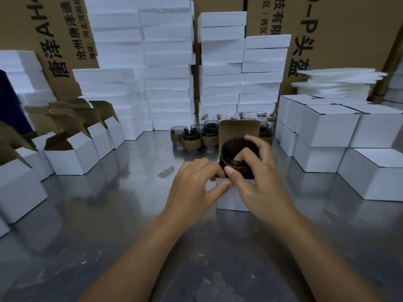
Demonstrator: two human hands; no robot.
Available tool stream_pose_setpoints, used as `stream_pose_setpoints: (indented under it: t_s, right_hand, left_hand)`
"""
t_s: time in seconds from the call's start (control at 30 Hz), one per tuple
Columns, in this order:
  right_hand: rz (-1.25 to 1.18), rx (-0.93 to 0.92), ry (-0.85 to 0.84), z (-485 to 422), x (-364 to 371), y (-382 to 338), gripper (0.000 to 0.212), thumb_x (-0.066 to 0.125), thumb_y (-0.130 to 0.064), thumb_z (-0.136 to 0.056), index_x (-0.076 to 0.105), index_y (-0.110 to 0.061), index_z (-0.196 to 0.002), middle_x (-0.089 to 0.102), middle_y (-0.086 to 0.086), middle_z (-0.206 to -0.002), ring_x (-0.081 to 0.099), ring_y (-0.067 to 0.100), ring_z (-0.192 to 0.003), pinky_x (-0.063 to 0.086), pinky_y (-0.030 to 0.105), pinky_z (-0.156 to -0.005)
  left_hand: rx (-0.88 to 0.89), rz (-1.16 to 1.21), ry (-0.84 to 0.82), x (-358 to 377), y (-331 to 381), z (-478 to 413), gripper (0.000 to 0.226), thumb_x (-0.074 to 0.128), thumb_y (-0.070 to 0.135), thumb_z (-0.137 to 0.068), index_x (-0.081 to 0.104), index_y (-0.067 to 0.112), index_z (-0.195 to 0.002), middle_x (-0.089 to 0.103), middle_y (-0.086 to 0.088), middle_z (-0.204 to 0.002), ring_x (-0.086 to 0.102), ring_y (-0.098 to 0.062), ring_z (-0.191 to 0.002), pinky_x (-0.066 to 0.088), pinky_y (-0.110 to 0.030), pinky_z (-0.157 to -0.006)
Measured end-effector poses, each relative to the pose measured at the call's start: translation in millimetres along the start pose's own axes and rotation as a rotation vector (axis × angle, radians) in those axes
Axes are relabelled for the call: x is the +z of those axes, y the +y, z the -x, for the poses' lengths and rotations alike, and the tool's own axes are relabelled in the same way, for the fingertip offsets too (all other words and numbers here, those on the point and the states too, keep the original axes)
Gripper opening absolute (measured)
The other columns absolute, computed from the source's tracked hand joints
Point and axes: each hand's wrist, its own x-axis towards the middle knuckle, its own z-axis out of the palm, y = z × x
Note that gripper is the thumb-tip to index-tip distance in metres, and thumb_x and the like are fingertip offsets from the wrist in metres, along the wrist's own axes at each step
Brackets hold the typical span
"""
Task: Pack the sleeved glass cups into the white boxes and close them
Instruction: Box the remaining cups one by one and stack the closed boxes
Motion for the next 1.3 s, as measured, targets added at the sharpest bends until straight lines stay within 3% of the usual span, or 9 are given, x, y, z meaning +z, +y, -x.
stream_pose_setpoints:
  t_s: [0.3,0.43,0.6,0.67,0.77,0.87,1.03,1.17,1.3]
  right_hand:
    - [0.017,0.026,-0.046,0,0,5,0.009,0.061,-0.026,-0.088,0.055,-0.025,-0.082,0.028,-0.006,-0.144,0.028,0.014,-0.133,0.030,0.041,-0.106]
    - [0.106,0.003,-0.130,-1,2,10,0.028,0.046,-0.029,-0.095,0.064,-0.014,-0.082,0.030,-0.006,-0.145,0.024,0.010,-0.135,0.026,0.035,-0.108]
    - [0.185,-0.053,-0.190,0,0,12,0.035,0.038,-0.030,-0.099,0.070,-0.018,-0.093,0.034,-0.007,-0.144,0.026,0.008,-0.133,0.029,0.035,-0.107]
    - [0.081,-0.042,-0.089,-1,2,9,0.028,0.040,-0.028,-0.098,0.067,-0.019,-0.096,0.041,-0.008,-0.136,0.033,0.003,-0.128,0.030,0.026,-0.104]
    - [-0.172,0.045,0.237,-3,4,4,0.018,0.042,-0.020,-0.092,0.056,-0.025,-0.103,0.049,-0.010,-0.115,0.042,-0.009,-0.111,0.030,0.003,-0.090]
    - [-0.432,0.346,0.399,-9,2,9,0.026,0.048,-0.007,-0.093,0.049,-0.028,-0.108,0.054,-0.008,-0.111,0.050,-0.002,-0.101,0.034,-0.004,-0.076]
    - [-0.672,0.761,0.157,-14,5,15,0.024,0.052,-0.021,-0.093,0.053,-0.029,-0.116,0.057,-0.014,-0.096,0.056,-0.003,-0.079,0.041,0.016,-0.055]
    - [-0.643,0.712,0.128,-13,10,15,0.024,0.056,-0.021,-0.092,0.054,-0.029,-0.115,0.058,-0.015,-0.090,0.060,-0.001,-0.074,0.046,0.018,-0.056]
    - [-0.653,0.681,0.087,-12,9,15,0.033,0.058,-0.014,-0.090,0.054,-0.024,-0.122,0.062,-0.014,-0.087,0.063,0.001,-0.075,0.049,0.020,-0.062]
  left_hand:
    - [-0.004,0.016,0.047,1,-3,1,0.028,0.056,0.045,-0.082,0.060,0.018,-0.084,0.055,0.007,-0.075,0.044,-0.003,-0.072,0.040,-0.023,-0.070]
    - [-0.012,0.023,0.023,2,-4,2,0.033,0.055,0.050,-0.081,0.060,0.018,-0.087,0.056,0.004,-0.075,0.046,-0.006,-0.070,0.045,-0.029,-0.068]
    - [-0.008,0.068,0.018,2,-4,1,0.028,0.055,0.050,-0.081,0.055,0.028,-0.099,0.057,0.005,-0.077,0.049,-0.008,-0.072,0.049,-0.034,-0.068]
    - [-0.014,0.113,0.013,1,-4,2,0.033,0.059,0.049,-0.079,0.047,0.040,-0.108,0.052,0.012,-0.077,0.049,-0.008,-0.074,0.048,-0.029,-0.070]
    - [-0.167,0.285,0.020,2,-1,1,0.045,0.065,0.049,-0.078,0.035,0.057,-0.111,0.050,0.016,-0.085,0.053,-0.006,-0.083,0.042,-0.012,-0.075]
    - [-0.440,0.545,0.028,4,0,-4,0.030,0.050,0.056,-0.085,0.034,0.055,-0.111,0.052,0.018,-0.097,0.055,0.005,-0.092,0.040,-0.003,-0.074]
    - [-0.715,0.786,-0.087,11,-7,-8,0.039,0.042,0.052,-0.091,0.035,0.051,-0.129,0.042,0.039,-0.101,0.050,0.009,-0.095,0.039,-0.013,-0.077]
    - [-0.787,0.941,-0.106,12,-6,-10,0.034,0.051,0.044,-0.092,0.043,0.049,-0.125,0.048,0.043,-0.093,0.053,0.027,-0.075,0.043,-0.001,-0.059]
    - [-0.765,0.913,-0.147,10,-8,-10,0.037,0.055,0.032,-0.093,0.050,0.039,-0.129,0.058,0.032,-0.110,0.057,0.014,-0.097,0.045,-0.017,-0.084]
